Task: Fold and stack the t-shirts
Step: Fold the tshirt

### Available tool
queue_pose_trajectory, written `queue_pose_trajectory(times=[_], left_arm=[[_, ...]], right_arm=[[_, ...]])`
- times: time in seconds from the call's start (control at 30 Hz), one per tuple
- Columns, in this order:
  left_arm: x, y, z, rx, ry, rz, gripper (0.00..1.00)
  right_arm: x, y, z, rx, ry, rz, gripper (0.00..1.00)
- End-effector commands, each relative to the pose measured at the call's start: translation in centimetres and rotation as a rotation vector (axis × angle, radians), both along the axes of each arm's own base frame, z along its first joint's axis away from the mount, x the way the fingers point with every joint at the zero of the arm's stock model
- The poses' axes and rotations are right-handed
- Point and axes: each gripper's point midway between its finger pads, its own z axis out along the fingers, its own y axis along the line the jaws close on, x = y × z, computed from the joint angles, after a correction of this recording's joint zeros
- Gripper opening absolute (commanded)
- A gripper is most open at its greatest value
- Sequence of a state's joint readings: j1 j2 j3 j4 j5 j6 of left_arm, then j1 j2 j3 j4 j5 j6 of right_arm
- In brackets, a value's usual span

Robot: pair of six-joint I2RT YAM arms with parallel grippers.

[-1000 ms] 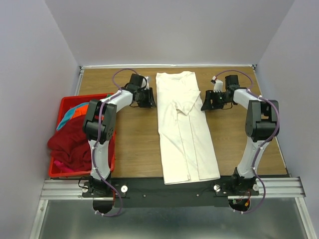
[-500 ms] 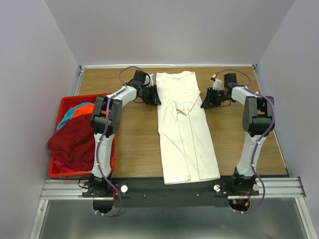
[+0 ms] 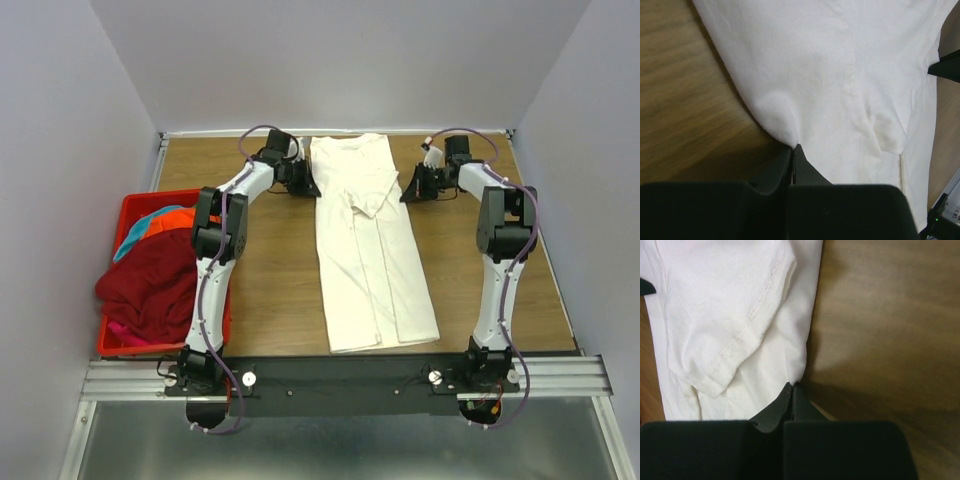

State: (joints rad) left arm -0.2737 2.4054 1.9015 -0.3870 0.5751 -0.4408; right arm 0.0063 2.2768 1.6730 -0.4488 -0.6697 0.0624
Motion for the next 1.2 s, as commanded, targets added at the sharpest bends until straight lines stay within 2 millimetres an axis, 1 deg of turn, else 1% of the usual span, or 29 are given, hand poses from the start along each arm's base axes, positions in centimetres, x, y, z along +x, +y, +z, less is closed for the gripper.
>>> queue_pose_trajectory(times=[0.0,0.03,0.1,0.13,0.2,0.27,0.3,0.4,0.43,0.47,0.53,0.57,0.6,0.63,0.67,0.7,0.73,0.77,0.8,0.83,0.87,0.9,0.93,0.97,1.0,1.03,1.07,1.1,1.17], left_arm=[[2.1,0.7,0.4,-0.046,0.022,0.029,0.03],[3.1,0.8,0.9,-0.058,0.016,0.033,0.03],[3.8,0.8,1.2,-0.067,0.021,0.042,0.03],[4.9,0.9,2.4,-0.082,-0.009,0.049,0.03],[5.4,0.9,2.5,-0.108,-0.002,0.054,0.07],[5.7,1.4,3.1,-0.121,-0.017,0.055,0.16],[5.7,1.7,3.2,-0.112,-0.023,0.056,0.27],[5.8,3.0,6.4,-0.071,-0.124,0.056,0.43],[5.4,3.7,6.3,-0.035,-0.133,0.069,0.46],[5.3,4.2,9.8,-0.016,-0.213,0.071,0.48],[4.3,5.4,10.9,0.06,-0.278,0.06,0.54],[3.8,6.2,15.2,0.089,-0.381,0.076,0.55],[3.0,6.3,16.8,0.116,-0.437,0.067,0.56],[1.4,6.8,19.6,0.157,-0.55,0.034,0.6],[0.2,6.6,21.1,0.161,-0.614,-0.002,0.62],[-1.3,6.0,20.5,0.168,-0.656,-0.046,0.63],[-3.3,6.0,25.0,0.153,-0.782,-0.058,0.66],[-4.6,5.5,26.2,0.146,-0.846,-0.088,0.68],[-6.0,4.4,25.9,0.141,-0.89,-0.119,0.71],[-7.6,4.4,28.7,0.164,-0.995,-0.132,0.73],[-8.8,4.0,29.2,0.158,-1.033,-0.158,0.75],[-9.6,3.8,29.6,0.153,-1.063,-0.172,0.82],[-10.5,3.5,29.0,0.146,-1.083,-0.185,0.87],[-12.0,3.2,30.5,0.112,-1.13,-0.202,0.92],[-12.6,3.1,30.6,0.093,-1.135,-0.208,0.94],[-13.0,3.3,29.8,0.088,-1.128,-0.211,0.95],[-13.6,3.4,30.2,0.083,-1.141,-0.214,0.95],[-14.1,3.5,29.0,0.084,-1.125,-0.239,0.95],[-16.6,2.3,28.9,0.053,-1.19,-0.365,0.96]], right_arm=[[2.4,-0.3,-1.6,-0.012,0.021,-0.048,0.01],[3.7,-0.3,-0.6,-0.01,-0.008,-0.062,0.01],[4.9,-0.3,-0.4,-0.005,-0.021,-0.075,0.01],[5.2,-0.2,-1.0,0.002,-0.008,-0.079,0.01],[5.6,0.2,-0.6,0.025,-0.005,-0.07,0.01],[5.3,0.2,-0.4,0.022,-0.01,-0.051,0.15],[4.6,0.1,-0.8,0.011,0.0,-0.043,0.25],[3.8,-0.9,1.2,-0.064,-0.071,-0.014,0.38],[3.3,-1.2,1.5,-0.082,-0.081,-0.007,0.45],[2.5,-1.7,3.1,-0.126,-0.13,0.017,0.47],[1.3,-2.2,4.3,-0.165,-0.165,0.041,0.56],[-0.2,-2.6,4.0,-0.197,-0.171,0.074,0.59],[-0.7,-2.7,6.7,-0.211,-0.237,0.091,0.62],[-2.6,-2.5,6.5,-0.215,-0.254,0.156,0.7],[-3.6,-2.4,7.3,-0.217,-0.285,0.194,0.74],[-4.8,-2.0,10.2,-0.214,-0.367,0.244,0.79],[-6.2,-1.7,10.6,-0.222,-0.432,0.35,0.86],[-8.1,-0.9,11.2,-0.175,-0.444,0.409,0.88],[-10.5,-0.5,12.3,-0.163,-0.484,0.459,0.91],[-11.7,-0.2,12.7,-0.154,-0.51,0.503,0.92],[-13.4,0.2,13.2,-0.14,-0.559,0.582,0.93],[-14.7,0.4,13.3,-0.131,-0.584,0.623,0.94],[-16.6,0.6,12.6,-0.118,-0.589,0.66,1.0],[-18.0,0.9,14.2,-0.126,-0.701,0.721,1.0],[-18.9,1.1,14.2,-0.131,-0.747,0.754,1.0],[-21.0,1.2,12.7,-0.115,-0.752,0.787,1.0],[-21.9,1.4,13.6,-0.127,-0.836,0.822,1.0],[-22.8,1.6,13.4,-0.123,-0.851,0.838,1.0],[-24.8,1.7,12.3,-0.117,-0.876,0.9,1.0]])
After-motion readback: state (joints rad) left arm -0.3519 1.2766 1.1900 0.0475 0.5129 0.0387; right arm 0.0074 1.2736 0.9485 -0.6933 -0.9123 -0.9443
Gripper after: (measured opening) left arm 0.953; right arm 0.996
